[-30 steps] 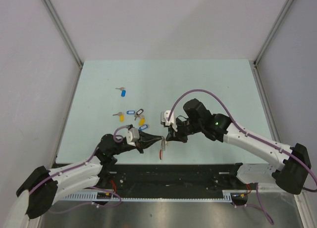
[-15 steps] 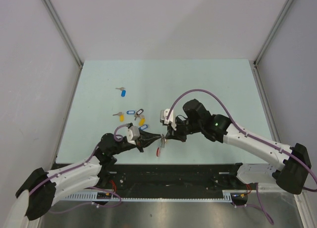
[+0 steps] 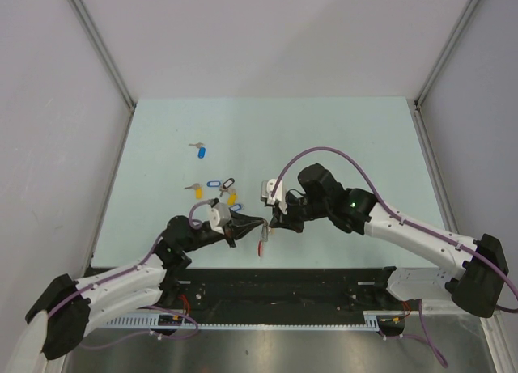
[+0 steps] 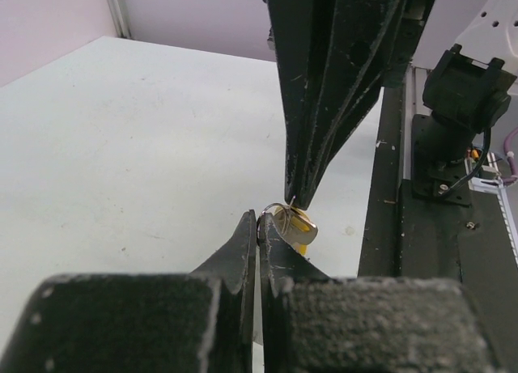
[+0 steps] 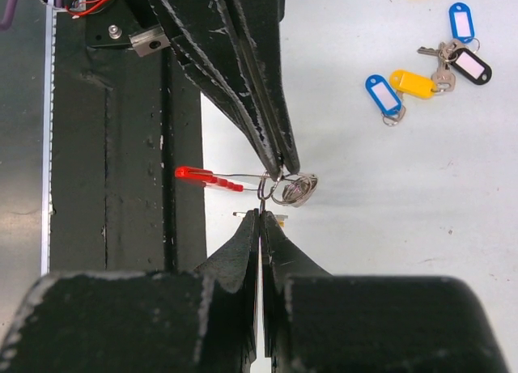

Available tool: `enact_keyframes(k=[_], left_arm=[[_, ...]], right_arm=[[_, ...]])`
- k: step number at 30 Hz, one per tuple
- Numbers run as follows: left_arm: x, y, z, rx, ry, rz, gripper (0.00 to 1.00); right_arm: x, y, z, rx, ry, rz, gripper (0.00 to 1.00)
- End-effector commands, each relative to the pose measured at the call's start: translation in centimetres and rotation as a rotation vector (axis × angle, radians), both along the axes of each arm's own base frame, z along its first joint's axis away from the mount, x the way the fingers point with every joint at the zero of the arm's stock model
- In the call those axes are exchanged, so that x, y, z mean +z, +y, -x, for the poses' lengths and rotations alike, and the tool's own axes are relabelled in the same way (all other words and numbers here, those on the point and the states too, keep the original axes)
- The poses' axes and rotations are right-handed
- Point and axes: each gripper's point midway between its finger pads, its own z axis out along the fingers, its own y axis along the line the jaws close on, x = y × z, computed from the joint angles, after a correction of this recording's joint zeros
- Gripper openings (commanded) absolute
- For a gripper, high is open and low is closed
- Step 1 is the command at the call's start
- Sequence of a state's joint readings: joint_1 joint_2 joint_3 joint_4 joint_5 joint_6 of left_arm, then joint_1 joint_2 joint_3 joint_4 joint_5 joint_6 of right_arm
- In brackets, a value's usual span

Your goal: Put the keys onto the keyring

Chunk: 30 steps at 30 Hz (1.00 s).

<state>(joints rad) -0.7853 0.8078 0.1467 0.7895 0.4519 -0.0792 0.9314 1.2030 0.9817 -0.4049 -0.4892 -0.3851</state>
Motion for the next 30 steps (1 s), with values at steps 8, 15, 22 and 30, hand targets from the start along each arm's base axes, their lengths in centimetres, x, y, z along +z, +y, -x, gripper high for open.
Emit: enact_keyframes(k=[8,15,22,30], left_arm=[[2.5,-0.7,-0.8,0.030,-0.020,0.022,0.00],[2.7,-0.1,-0.8,0.066,-0.021,0.037,0.00],[2.6,0.5,-1.1,0.097,-0.021,0.070,0.00],[2.5,0.4,-0.4,0.033,-0.024,0.099,0.01]], right_arm=[[2.9,1.9,-0.5,-0.005,-0.051,-0.115,0.00],[2.7,1.3,-1.3,-0.072,-0.053,-0.091,0.00],[1.6,-1.0,-1.4,-0.105,-0.016,-0.027,0.00],[1.1,-1.3,-2.0,-0.087,-0.001,-0.051,0.00]])
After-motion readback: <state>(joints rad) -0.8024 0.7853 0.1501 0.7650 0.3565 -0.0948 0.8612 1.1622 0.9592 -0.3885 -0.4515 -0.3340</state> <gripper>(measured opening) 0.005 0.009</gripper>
